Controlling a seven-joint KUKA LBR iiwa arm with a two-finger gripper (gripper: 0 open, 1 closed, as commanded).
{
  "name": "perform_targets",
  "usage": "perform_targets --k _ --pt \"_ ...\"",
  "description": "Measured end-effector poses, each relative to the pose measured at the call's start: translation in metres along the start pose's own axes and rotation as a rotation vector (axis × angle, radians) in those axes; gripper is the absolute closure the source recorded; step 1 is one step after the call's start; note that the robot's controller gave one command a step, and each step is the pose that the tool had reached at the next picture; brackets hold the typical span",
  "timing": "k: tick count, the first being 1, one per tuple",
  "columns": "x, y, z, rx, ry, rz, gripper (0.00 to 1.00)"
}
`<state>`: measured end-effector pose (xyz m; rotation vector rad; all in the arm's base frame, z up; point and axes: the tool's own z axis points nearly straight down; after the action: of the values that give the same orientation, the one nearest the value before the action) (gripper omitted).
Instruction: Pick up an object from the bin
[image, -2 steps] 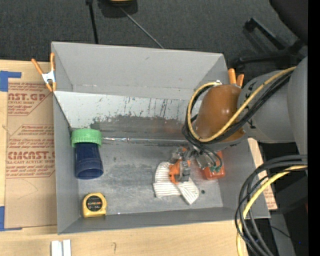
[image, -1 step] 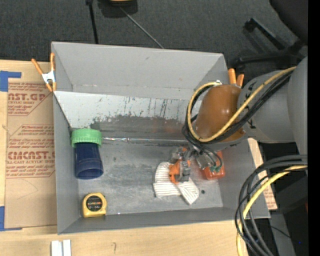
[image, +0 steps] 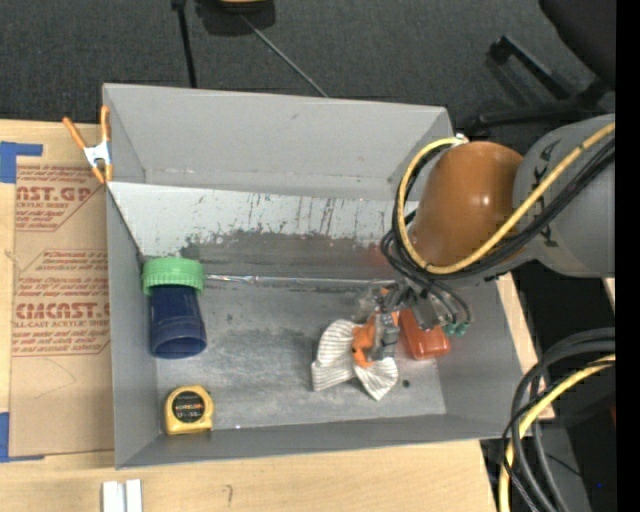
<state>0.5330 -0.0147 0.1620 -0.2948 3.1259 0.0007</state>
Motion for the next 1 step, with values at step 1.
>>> perform_targets --k 1 --pt "0.0000 0.0000 0.0000 0.000 0.000 0.000 1.00"
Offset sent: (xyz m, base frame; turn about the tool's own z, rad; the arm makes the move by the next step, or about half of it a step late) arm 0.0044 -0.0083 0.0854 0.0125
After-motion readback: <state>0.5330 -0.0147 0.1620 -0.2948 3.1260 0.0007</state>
